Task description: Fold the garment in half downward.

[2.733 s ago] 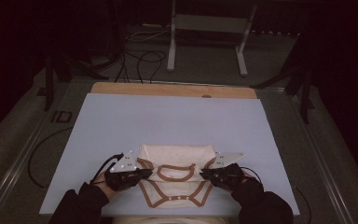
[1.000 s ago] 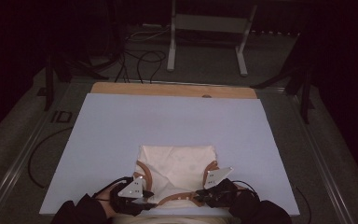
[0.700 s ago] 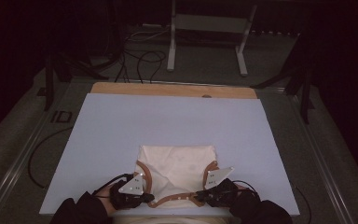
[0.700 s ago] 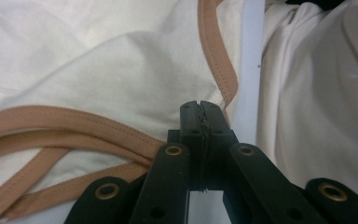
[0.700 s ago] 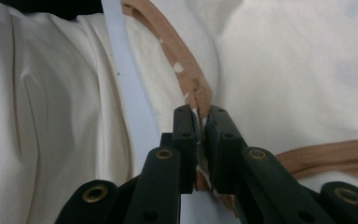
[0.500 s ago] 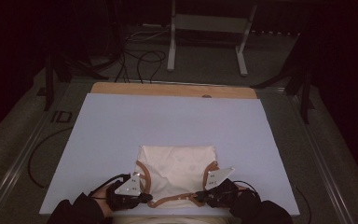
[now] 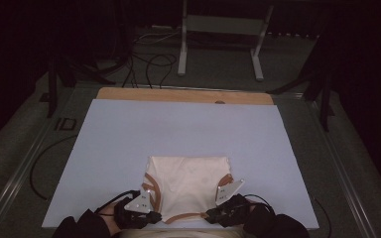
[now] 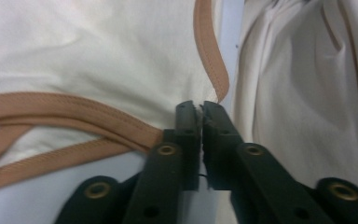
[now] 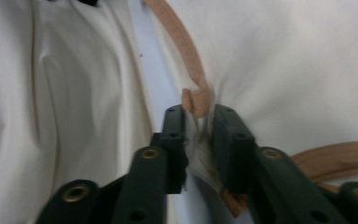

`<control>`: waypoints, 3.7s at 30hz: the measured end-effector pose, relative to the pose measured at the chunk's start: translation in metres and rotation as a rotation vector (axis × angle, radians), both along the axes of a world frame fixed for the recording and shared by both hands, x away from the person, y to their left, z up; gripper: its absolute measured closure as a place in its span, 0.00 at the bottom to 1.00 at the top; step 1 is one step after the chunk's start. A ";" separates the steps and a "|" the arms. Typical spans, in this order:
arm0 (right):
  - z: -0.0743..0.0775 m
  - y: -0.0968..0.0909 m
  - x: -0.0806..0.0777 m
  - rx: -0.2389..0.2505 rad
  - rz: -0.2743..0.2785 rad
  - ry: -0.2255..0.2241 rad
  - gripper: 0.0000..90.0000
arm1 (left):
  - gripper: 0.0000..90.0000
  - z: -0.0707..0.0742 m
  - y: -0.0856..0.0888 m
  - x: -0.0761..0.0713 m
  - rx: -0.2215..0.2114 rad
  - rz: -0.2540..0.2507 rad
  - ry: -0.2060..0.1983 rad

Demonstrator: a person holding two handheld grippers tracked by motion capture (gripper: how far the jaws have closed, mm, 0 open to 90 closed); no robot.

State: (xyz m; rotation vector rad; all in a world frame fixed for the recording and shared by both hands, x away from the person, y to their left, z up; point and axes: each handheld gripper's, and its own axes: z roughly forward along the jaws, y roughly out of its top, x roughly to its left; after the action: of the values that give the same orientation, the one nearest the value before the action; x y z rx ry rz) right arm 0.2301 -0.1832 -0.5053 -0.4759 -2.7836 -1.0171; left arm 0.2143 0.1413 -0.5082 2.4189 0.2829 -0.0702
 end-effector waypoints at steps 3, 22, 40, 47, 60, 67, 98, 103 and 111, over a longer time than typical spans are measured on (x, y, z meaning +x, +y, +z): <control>0.001 -0.001 0.000 0.004 0.016 0.024 0.71 | 0.85 -0.003 -0.001 0.000 -0.014 -0.004 0.018; 0.038 -0.013 0.011 0.122 -0.096 -0.128 0.15 | 0.15 0.023 0.003 0.013 -0.128 0.046 -0.003; 0.059 -0.028 0.040 0.218 -0.230 -0.245 0.11 | 0.00 0.049 0.007 0.050 -0.186 0.114 -0.027; 0.068 -0.034 0.052 0.235 -0.284 -0.280 0.12 | 0.00 0.056 0.010 0.062 -0.206 0.145 -0.035; 0.080 -0.038 0.074 0.224 -0.345 -0.318 0.12 | 0.00 0.065 0.007 0.086 -0.195 0.166 -0.057; 0.081 -0.036 0.081 0.237 -0.367 -0.329 0.12 | 0.00 0.063 0.005 0.099 -0.192 0.180 -0.062; 0.045 -0.042 0.127 0.164 -0.440 -0.273 0.12 | 0.06 0.017 0.031 0.161 -0.124 0.410 -0.033; 0.031 -0.044 0.131 0.136 -0.448 -0.233 0.12 | 0.15 0.008 0.032 0.164 -0.109 0.425 -0.015; 0.004 -0.045 0.139 0.061 -0.462 -0.170 0.16 | 0.24 -0.003 0.030 0.165 -0.057 0.412 -0.020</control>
State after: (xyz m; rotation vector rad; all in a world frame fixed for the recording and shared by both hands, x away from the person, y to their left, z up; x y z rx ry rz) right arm 0.3693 -0.2278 -0.5017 -1.1098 -2.8413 -1.2775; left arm 0.3796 0.1709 -0.5108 2.2565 0.7514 0.1291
